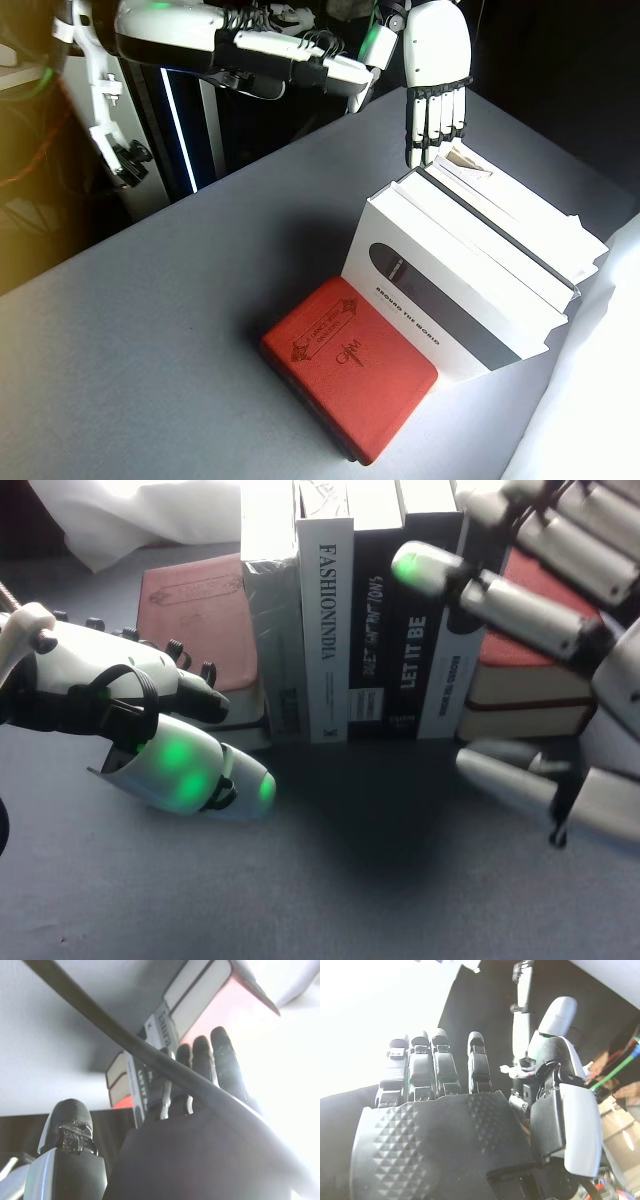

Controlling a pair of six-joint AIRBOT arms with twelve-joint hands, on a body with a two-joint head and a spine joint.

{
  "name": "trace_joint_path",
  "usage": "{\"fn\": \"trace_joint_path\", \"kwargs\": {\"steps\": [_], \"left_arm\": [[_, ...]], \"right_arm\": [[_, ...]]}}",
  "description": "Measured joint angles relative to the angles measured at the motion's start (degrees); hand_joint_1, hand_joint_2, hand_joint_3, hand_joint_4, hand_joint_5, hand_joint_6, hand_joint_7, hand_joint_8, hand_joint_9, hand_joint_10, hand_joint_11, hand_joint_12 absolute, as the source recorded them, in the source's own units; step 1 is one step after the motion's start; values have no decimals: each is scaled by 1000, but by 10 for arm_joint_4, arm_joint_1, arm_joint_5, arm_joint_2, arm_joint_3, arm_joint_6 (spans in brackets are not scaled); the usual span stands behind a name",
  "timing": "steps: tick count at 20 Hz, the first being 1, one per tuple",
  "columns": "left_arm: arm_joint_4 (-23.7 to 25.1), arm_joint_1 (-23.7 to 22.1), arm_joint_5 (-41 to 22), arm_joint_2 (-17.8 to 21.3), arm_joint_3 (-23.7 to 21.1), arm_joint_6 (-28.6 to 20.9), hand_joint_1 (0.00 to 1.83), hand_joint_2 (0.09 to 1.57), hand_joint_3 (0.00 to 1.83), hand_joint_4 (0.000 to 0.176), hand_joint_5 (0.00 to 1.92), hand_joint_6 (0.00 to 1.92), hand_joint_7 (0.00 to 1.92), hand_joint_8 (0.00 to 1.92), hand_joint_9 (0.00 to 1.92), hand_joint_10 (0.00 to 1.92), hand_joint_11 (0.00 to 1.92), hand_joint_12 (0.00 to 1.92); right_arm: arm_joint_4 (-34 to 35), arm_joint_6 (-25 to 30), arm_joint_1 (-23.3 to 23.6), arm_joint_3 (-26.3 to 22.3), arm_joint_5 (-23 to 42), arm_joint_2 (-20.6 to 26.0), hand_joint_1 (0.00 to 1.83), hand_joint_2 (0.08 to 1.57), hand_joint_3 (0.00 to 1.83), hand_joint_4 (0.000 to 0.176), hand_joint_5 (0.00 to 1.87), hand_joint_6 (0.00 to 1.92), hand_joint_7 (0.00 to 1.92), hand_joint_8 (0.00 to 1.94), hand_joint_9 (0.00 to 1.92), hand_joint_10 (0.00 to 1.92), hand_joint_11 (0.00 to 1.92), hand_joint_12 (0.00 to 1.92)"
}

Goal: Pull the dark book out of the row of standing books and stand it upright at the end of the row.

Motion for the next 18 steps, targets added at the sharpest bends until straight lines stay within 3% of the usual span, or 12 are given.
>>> {"fn": "trace_joint_path", "kwargs": {"steps": [3,5,7,12,15,16,18], "left_arm": [[-1,0,0,0,0,1,0,1163,0,0,124,4,56,5,46,5,20,134],[0,0,0,0,0,2,0,1178,1,0,181,2,117,6,104,2,0,301],[1,0,0,0,0,4,0,1166,0,0,127,3,62,5,42,4,0,136],[0,0,1,0,0,4,0,1186,1,0,138,0,68,0,54,0,0,177],[0,0,0,0,0,4,0,1185,0,0,135,1,68,3,44,4,3,141],[-1,0,0,0,0,4,0,1196,0,0,156,1,98,3,80,3,0,229],[0,0,0,0,0,4,0,1194,0,0,118,1,53,2,38,2,0,140]], "right_arm": [[12,-11,2,25,26,-25,0,1134,8,0,8,1,0,0,0,0,0,0],[17,-13,7,38,32,-36,0,1140,10,0,18,6,0,0,0,0,0,0],[26,-21,14,51,35,-50,0,1142,10,0,7,2,0,0,0,0,0,0],[80,-44,42,106,34,-98,0,1128,2,0,4,2,0,0,0,0,0,0],[82,-43,43,109,34,-106,0,1115,0,0,0,0,0,0,0,0,0,0],[80,-42,44,111,33,-111,0,1124,1,0,14,6,0,0,0,0,0,0],[79,-39,46,114,33,-121,0,1126,2,0,7,2,1,0,0,0,0,0]]}}
